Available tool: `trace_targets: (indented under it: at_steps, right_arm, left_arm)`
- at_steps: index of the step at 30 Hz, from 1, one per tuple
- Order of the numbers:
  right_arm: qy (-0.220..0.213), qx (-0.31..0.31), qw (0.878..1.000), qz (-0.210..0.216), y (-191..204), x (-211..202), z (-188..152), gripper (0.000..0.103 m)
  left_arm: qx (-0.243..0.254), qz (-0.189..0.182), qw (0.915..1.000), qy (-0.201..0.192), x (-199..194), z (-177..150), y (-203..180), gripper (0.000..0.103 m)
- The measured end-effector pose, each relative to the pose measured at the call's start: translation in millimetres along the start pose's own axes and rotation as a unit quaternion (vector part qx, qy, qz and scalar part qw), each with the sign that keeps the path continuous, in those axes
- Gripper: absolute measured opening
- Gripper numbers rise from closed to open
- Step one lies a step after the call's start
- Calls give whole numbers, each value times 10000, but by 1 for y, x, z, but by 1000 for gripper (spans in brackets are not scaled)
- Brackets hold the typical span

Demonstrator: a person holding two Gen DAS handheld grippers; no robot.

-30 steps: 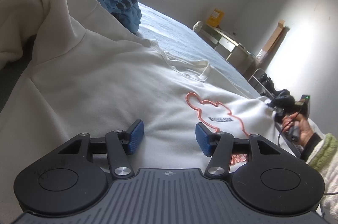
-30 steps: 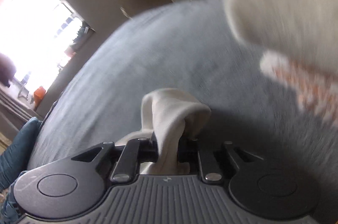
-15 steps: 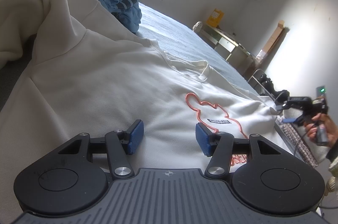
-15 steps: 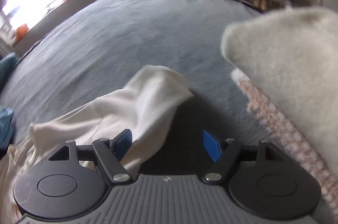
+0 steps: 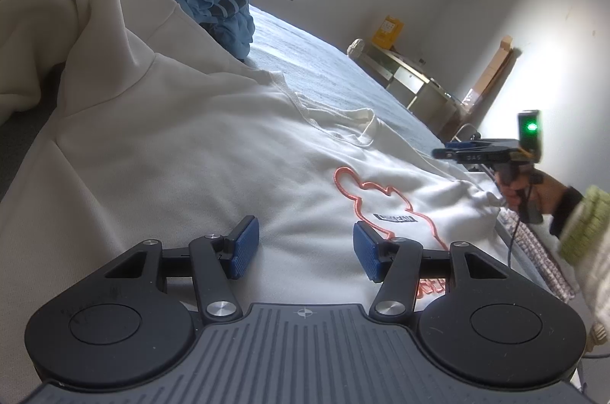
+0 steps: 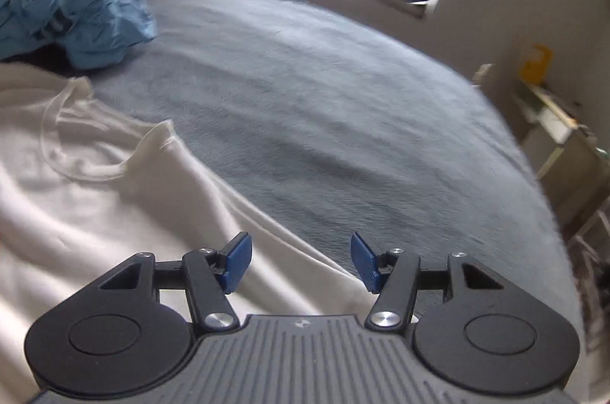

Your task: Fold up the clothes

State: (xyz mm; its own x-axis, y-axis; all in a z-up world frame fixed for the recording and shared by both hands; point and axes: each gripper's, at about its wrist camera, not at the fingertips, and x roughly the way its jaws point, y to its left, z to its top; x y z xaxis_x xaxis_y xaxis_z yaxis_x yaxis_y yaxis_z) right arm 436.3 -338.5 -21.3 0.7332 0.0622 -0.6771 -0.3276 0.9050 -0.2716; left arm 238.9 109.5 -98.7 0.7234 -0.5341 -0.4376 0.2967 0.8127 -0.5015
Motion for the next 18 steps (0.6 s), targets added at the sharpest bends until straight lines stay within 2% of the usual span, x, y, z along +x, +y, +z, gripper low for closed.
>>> trace_targets:
  at_steps: [2, 5, 7, 10, 16, 18]
  right_arm:
    - [245, -214, 9988, 373, -2, 9, -2, 60]
    - [523, -559, 9963, 395, 3, 24, -7, 63]
    - [562, -615, 9958, 390, 4, 33, -7, 65]
    - [393, -357, 9977, 419, -3, 37, -2, 65]
    - [143, 356, 9944, 980, -28, 28, 3, 65]
    - [225, 433, 9937, 1008, -30, 30, 2, 65]
  left_arm:
    - [16, 0, 10000, -2, 0, 0, -1, 56]
    - [50, 11, 10000, -9, 0, -1, -2, 57]
    - [66, 15, 10000, -14, 0, -1, -3, 57]
    - [64, 2, 10000, -20, 0, -2, -2, 57]
    - [57, -13, 10000, -22, 0, -1, -1, 57]
    - [66, -9, 10000, -23, 0, -1, -1, 57]
